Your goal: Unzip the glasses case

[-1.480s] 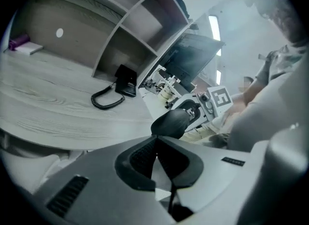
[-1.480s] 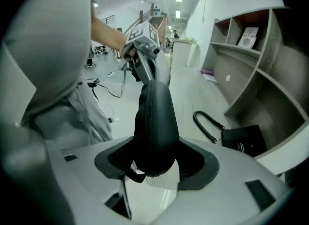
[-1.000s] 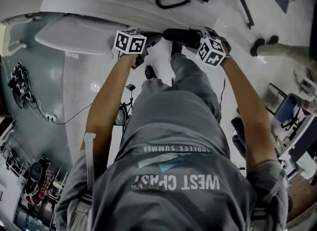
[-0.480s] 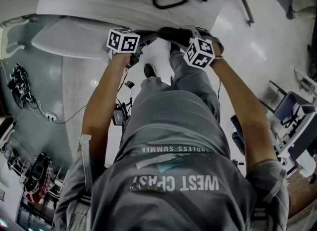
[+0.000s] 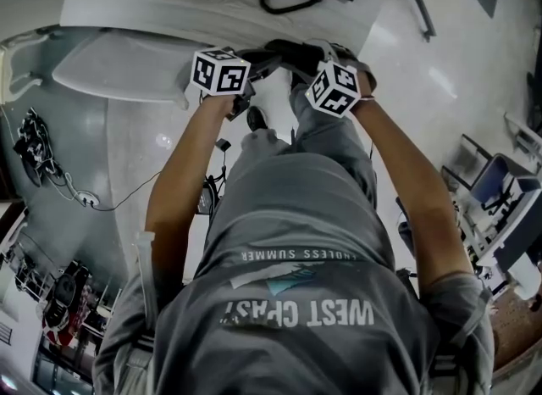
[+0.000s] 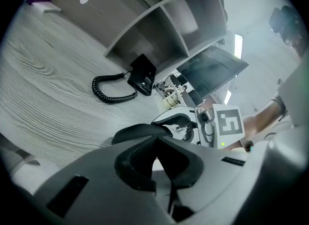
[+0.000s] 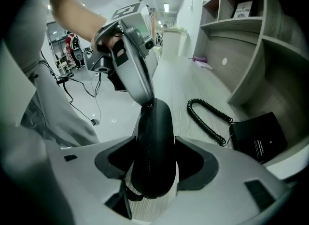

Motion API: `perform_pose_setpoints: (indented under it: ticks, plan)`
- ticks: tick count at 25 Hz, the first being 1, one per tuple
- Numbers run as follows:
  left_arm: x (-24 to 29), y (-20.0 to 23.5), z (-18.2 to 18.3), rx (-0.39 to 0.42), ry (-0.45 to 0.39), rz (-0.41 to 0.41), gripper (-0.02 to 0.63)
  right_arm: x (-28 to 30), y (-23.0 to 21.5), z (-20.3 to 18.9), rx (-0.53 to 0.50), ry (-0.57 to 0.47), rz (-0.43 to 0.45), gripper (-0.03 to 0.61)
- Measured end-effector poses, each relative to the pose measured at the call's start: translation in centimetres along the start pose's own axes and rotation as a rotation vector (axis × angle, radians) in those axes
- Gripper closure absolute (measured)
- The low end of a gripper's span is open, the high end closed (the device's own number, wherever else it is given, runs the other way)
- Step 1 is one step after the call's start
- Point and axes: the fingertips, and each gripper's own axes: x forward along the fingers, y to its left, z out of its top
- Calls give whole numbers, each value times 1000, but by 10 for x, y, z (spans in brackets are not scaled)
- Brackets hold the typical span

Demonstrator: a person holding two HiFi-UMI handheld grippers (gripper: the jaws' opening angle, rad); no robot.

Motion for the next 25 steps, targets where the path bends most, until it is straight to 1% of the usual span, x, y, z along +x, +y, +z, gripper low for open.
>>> perform_pose_setpoints:
  ticks: [3, 5, 7, 8, 9, 10, 12, 16, 20, 25]
  plan:
    - [5, 0, 6, -1, -25, 25, 614, 0, -3, 4, 32, -48, -14, 310]
    - [5, 1, 7, -3, -34, 32, 614, -2, -1, 0, 25, -78, -9, 300]
    - [5, 0, 6, 1, -31, 33, 614, -4, 3, -13, 10, -74, -11, 234]
    - [5, -1, 6, 3, -29, 32, 614, -6, 3, -20, 7, -69, -22, 224]
    - [5, -1, 6, 3, -26, 29, 614, -9, 3, -26, 8, -69, -40, 246]
    - [5, -2, 6, 4, -23, 27, 614, -11, 2, -30, 11, -73, -59, 302]
    - [6, -3, 7, 11, -17, 31, 614, -13, 1, -33, 23, -82, -83, 308]
    - [9, -6, 11, 27, -6, 38, 614, -13, -2, -30, 56, -81, -95, 316]
    - [19, -15, 10, 61, 22, 28, 614, -7, -5, -19, 64, -83, -104, 318]
    - [28, -19, 10, 66, 27, 29, 614, 0, -12, -4, 62, -91, -134, 318]
